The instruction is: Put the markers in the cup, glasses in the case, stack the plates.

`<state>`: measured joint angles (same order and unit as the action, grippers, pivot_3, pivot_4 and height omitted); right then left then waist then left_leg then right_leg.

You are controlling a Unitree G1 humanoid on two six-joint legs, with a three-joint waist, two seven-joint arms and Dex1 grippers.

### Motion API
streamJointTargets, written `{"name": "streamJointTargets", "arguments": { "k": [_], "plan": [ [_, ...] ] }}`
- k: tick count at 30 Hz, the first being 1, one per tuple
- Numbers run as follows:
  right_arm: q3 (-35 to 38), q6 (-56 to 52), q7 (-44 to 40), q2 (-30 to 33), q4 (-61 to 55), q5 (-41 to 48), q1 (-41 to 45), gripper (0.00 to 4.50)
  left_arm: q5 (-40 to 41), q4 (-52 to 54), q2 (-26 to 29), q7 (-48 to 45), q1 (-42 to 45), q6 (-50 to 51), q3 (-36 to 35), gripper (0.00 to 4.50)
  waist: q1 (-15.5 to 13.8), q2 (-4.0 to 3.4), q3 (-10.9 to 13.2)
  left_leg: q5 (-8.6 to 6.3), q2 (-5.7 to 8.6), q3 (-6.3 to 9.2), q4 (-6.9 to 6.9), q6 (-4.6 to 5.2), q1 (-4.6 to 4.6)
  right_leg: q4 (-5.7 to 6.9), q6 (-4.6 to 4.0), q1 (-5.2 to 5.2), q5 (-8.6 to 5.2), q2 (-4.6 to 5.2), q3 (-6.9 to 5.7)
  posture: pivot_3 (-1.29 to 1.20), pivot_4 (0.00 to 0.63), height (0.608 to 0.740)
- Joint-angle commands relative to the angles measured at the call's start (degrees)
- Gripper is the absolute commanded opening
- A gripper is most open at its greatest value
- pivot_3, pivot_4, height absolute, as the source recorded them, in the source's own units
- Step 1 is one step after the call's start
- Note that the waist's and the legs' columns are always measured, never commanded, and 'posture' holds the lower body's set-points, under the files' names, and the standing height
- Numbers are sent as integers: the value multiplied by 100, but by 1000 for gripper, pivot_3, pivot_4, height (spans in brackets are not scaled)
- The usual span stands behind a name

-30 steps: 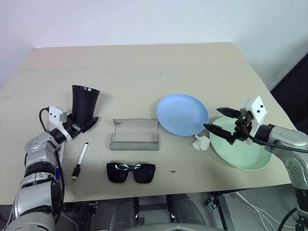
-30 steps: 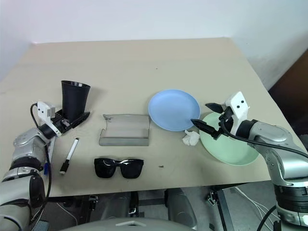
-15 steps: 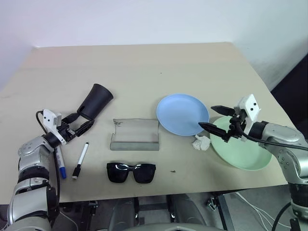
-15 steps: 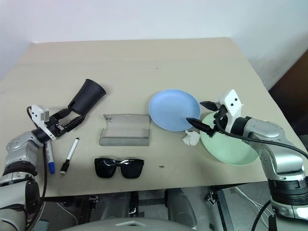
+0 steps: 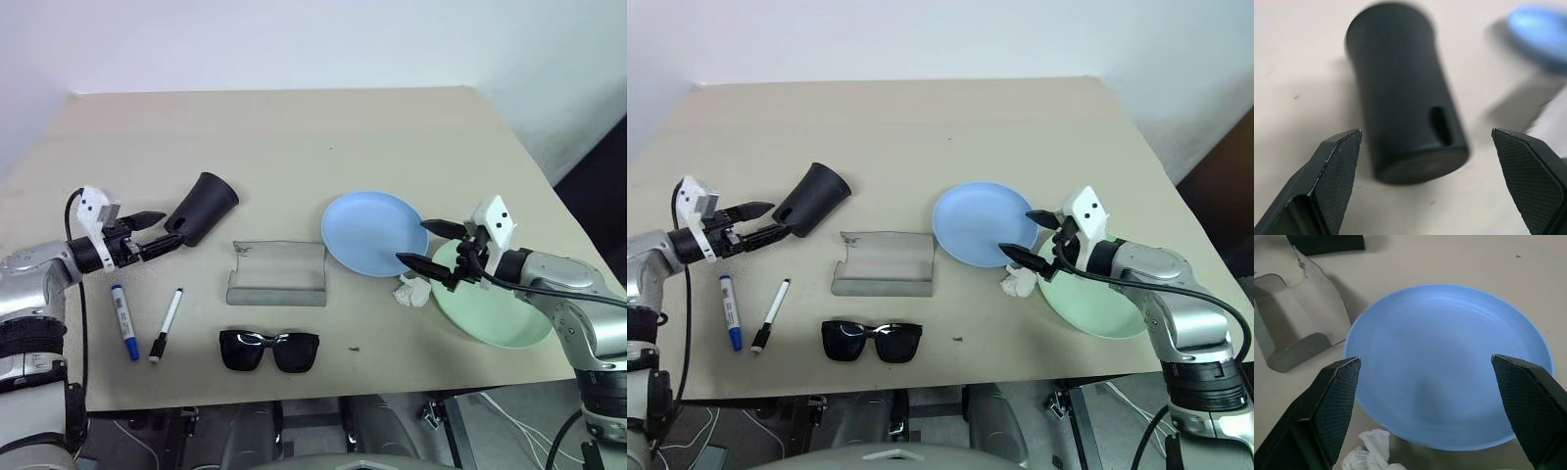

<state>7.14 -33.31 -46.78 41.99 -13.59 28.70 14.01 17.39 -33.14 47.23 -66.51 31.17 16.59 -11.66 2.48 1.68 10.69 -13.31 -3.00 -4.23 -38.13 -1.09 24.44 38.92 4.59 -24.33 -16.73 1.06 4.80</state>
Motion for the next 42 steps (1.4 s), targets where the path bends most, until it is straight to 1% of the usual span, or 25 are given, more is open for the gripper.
{"name": "streamJointTargets", "arguments": {
  "k": [1,5,8,11,15,18,21,23,27,36,39,40,42],
  "plan": [
    [59,81,40,-42,-58,-18,110,4500,-37,281,90,136,491,369,144,4465,-11,7,3,0,0,1,0,0,1,0,0,0,0,-1,-1,0,150,735],
    [99,29,116,-75,-98,-28,56,4500,-387,226,79,244,973,542,569,4465,-5,8,4,0,2,1,0,0,2,-2,12,0,6,-3,-1,0,150,735],
    [127,-10,178,-70,-141,-19,-1,4500,-476,13,18,228,1331,583,723,4465,-2,9,5,0,3,1,0,0,4,-4,13,-1,7,-7,-1,0,150,735],
    [184,-82,276,-71,-211,12,-72,4500,-797,-102,72,116,1615,852,1160,4465,1,10,6,0,3,1,1,0,4,-3,14,-2,7,-10,-1,0,150,735],
    [234,-156,376,-83,-294,50,-153,4500,-1153,-752,-124,515,2111,876,1402,4465,-2,10,6,0,3,3,1,0,4,-3,13,-3,7,-13,-1,0,150,735],
    [264,-204,436,-102,-361,91,-208,4500,-1531,-1150,-242,707,2351,920,1697,4465,2,10,6,0,3,3,1,0,5,-3,14,-4,7,-13,-1,0,150,735],
    [284,-234,471,-118,-422,105,-265,4500,-1747,-1492,-393,880,2595,830,1824,4465,-12,11,6,0,4,3,1,0,6,-3,15,-4,7,-14,0,0,150,735],
    [296,-256,491,-128,-449,111,-285,4500,-1831,-1656,-462,890,2731,813,1884,4465,-22,11,6,1,4,5,1,1,4,-1,15,-3,7,-14,-1,0,150,735],
    [312,-270,534,-132,-480,134,-324,4500,-2176,-1978,-520,760,2927,801,2226,4465,-16,12,6,3,5,4,-3,4,4,-1,12,0,8,-13,0,0,150,735],
    [327,-258,633,-152,-546,170,-466,4500,-2598,-2562,-548,655,3201,608,2546,4465,8,11,5,4,4,6,-3,6,0,0,10,1,9,-15,1,0,150,735],
    [346,-242,644,-146,-550,162,-503,4500,-2565,-2710,-588,679,3306,578,2469,3951,2,11,5,4,4,7,-3,6,0,0,10,1,9,-15,1,0,150,735],
    [352,-239,645,-144,-552,162,-514,4500,-2573,-2733,-587,658,3318,565,2472,3670,2,10,5,4,4,7,-3,6,0,1,10,1,9,-15,0,0,150,735],
    [356,-221,646,-138,-544,147,-530,4500,-2583,-2777,-584,730,3311,525,2455,3254,2,10,4,4,4,7,-3,6,-1,3,9,1,9,-14,1,0,150,735]
  ]
}}
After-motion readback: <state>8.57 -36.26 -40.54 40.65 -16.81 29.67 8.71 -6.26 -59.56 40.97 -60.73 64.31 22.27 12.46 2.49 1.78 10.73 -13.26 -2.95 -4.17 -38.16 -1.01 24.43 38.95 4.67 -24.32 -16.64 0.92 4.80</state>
